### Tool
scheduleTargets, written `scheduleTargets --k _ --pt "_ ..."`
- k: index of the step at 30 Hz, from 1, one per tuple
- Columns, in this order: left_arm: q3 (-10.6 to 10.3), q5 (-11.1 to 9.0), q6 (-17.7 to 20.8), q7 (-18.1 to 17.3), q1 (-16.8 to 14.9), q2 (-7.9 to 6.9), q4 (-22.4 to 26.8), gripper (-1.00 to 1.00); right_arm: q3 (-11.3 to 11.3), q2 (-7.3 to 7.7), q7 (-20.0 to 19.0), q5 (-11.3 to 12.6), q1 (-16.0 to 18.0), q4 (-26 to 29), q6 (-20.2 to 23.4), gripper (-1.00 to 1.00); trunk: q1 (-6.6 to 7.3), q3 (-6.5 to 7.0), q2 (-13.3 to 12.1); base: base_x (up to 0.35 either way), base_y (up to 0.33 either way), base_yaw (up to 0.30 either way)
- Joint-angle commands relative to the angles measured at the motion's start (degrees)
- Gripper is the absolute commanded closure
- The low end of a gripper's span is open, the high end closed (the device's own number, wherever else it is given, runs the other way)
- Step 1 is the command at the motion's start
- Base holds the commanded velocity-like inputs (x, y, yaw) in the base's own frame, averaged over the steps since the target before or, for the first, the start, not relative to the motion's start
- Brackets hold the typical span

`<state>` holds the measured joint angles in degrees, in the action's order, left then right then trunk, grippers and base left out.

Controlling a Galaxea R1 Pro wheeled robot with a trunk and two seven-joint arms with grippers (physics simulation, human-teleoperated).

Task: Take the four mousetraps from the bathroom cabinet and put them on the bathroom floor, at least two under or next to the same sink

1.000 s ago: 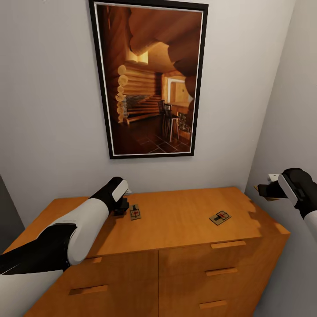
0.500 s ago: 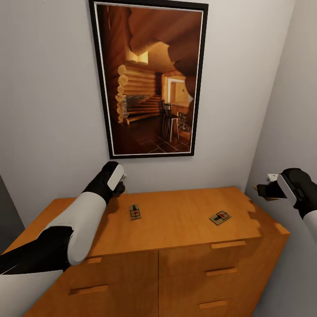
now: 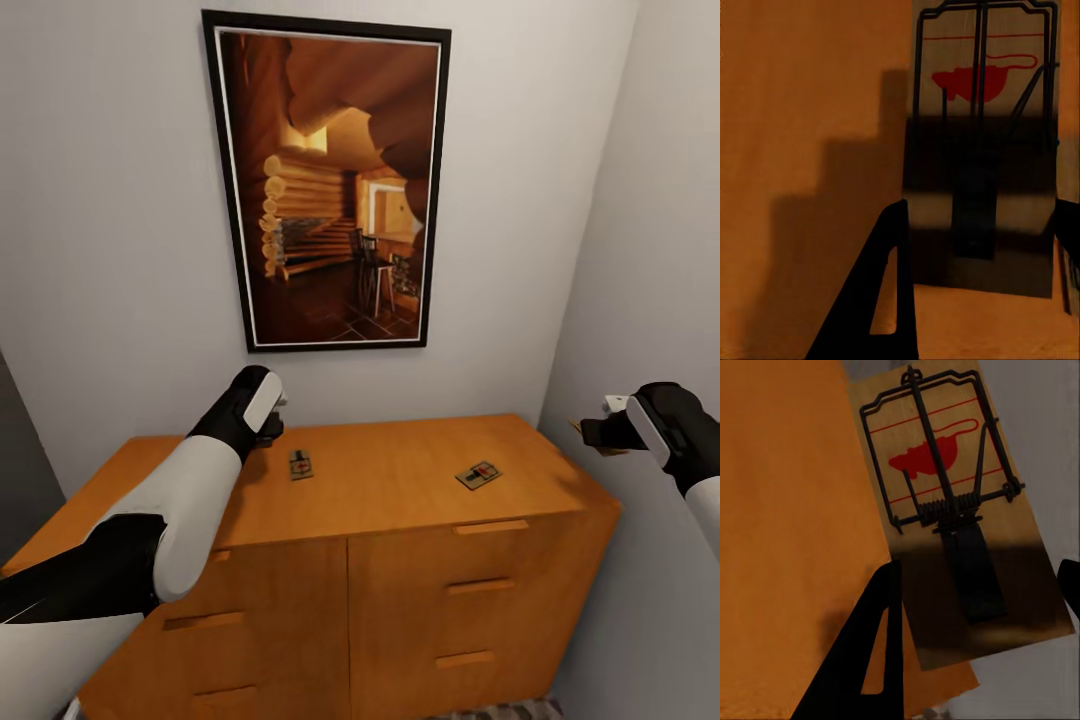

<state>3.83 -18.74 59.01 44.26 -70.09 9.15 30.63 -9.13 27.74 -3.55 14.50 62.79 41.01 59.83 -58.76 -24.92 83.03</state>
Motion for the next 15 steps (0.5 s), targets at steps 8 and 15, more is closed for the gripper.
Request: scheduleTargets --k 8,15 --pt "0.3 -0.5 0.1 0.6 0.0 -0.01 -0.3 1.0 -0.3 -0.15 -0.3 -0.2 0.1 0.0 0.2 1.0 0.03 -0.07 0.0 -0.312 -0.11 0.0" --pt "0.3 -0.6 0.1 0.6 0.0 -0.23 -0.5 1.0 -0.3 -1.06 -0.3 -0.2 0.1 0.1 0.2 1.0 0.03 -0.07 0.0 -0.316 -0.11 0.0"
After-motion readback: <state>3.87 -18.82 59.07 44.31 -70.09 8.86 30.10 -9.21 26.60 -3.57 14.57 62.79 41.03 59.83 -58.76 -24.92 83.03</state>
